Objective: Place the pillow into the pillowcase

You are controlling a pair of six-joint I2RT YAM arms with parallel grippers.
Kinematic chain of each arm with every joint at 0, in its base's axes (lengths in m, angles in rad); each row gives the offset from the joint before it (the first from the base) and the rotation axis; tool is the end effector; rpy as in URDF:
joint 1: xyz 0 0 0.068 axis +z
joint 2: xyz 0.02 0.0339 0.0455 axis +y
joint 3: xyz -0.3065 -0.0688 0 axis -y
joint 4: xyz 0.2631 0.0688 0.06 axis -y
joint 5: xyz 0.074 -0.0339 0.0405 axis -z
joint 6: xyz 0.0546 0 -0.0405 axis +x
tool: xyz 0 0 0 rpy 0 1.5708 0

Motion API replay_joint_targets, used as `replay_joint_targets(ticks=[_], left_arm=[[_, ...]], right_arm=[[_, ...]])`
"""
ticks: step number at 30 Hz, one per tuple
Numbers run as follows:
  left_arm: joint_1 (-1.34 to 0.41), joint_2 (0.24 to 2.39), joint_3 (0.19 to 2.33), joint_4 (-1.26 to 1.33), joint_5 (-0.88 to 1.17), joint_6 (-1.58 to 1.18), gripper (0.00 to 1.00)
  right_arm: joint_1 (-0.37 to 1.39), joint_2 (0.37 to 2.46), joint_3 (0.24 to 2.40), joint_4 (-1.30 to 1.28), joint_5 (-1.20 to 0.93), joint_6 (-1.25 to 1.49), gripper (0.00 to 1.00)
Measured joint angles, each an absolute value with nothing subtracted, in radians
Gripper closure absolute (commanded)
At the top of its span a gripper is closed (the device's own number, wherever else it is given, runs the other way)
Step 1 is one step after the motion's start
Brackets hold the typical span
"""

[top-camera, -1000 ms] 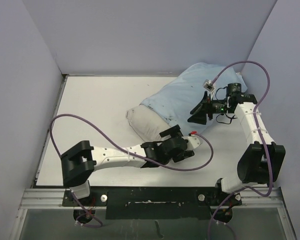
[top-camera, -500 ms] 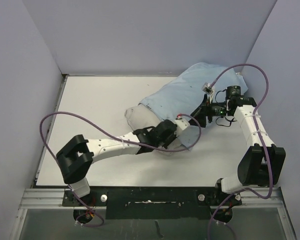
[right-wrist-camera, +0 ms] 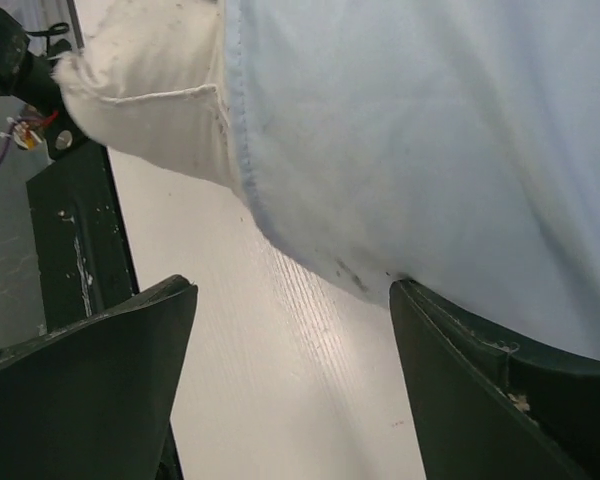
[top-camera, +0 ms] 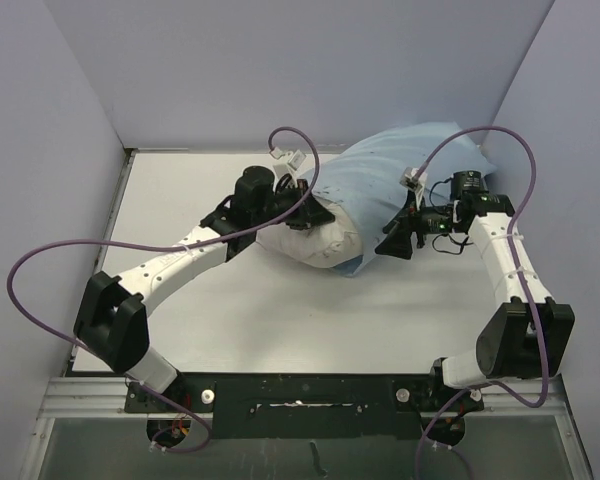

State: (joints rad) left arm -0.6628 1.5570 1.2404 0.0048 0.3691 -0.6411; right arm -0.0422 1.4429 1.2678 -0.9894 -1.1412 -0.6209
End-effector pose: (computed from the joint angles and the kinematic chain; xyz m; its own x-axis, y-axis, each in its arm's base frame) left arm 0.3058 -0.2637 0.3568 -0.6989 -0.1620 -0.6966 0.5322 0.5328 -0.6579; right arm 0.2905 0.0374 0.3419 -0.5479 -0.2194 -0.8073 -0.8116 0.3733 0.4493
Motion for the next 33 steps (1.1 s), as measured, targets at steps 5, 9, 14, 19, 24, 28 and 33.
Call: replay_joint_targets(ticks=[5,9,14,19,24,28,33], left_arm=[[-0.67,1.615,1.288,0.116,0.465,-0.817,1.0],[-0.67,1.668,1.312,0.184,0.497,-0.914,1.0],[-0.67,1.699,1.33,0.23,0.506,-0.982,1.0],[-0.67,1.7,1.342,0.254,0.507,-1.007,1.0],[-0.661,1.699,1.341,0.27,0.507,-1.011,1.0],[-0.64,1.699,1.324,0.31,0.511,-1.016,1.0],[-0.59,1.699,1.286,0.356,0.533,-1.021,1.0]], right_arm=[[0.018,1.406,1.253,-0.933,-1.008,-0.562,0.1],[0.037,1.395,1.213,-0.866,-0.891,-0.48,0.14],[0.041,1.395,1.179,-0.807,-0.756,-0.382,0.29],[0.041,1.396,1.18,-0.764,-0.709,-0.315,0.66],[0.031,1.4,1.218,-0.776,-0.713,-0.303,0.96],[0.014,1.405,1.294,-0.833,-0.776,-0.339,0.99],[0.02,1.454,1.467,-0.93,-0.913,-0.437,1.0]])
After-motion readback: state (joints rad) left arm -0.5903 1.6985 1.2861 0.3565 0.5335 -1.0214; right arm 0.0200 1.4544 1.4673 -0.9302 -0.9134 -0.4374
